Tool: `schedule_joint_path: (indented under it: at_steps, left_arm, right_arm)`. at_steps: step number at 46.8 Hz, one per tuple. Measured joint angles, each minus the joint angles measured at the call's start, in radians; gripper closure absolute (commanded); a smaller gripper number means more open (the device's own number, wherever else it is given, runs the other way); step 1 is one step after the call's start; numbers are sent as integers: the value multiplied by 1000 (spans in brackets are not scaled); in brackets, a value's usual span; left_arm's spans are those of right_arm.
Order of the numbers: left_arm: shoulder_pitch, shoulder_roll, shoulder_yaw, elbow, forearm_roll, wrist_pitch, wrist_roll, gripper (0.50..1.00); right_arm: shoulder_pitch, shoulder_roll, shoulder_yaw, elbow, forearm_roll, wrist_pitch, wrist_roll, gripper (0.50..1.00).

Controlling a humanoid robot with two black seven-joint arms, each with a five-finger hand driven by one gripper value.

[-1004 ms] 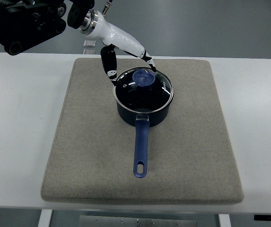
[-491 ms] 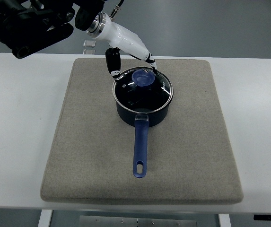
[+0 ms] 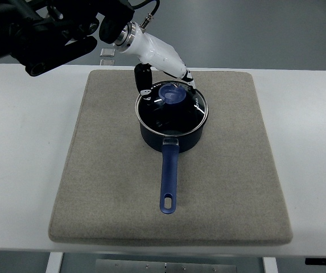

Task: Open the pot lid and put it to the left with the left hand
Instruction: 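Close the left hand's fingers around the blue lid knob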

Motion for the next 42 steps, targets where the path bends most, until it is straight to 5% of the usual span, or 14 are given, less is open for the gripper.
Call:
schedule_joint_path:
  at_steps: [14, 42]
  left_arm:
    - [3, -2, 9, 3, -13, 13, 0, 512]
    - [6, -1, 7, -9, -24, 13, 0, 512]
  right_arm:
    - [0, 0, 0, 0, 0, 0, 0, 583]
    - [0, 0, 0, 1, 0, 0, 0, 583]
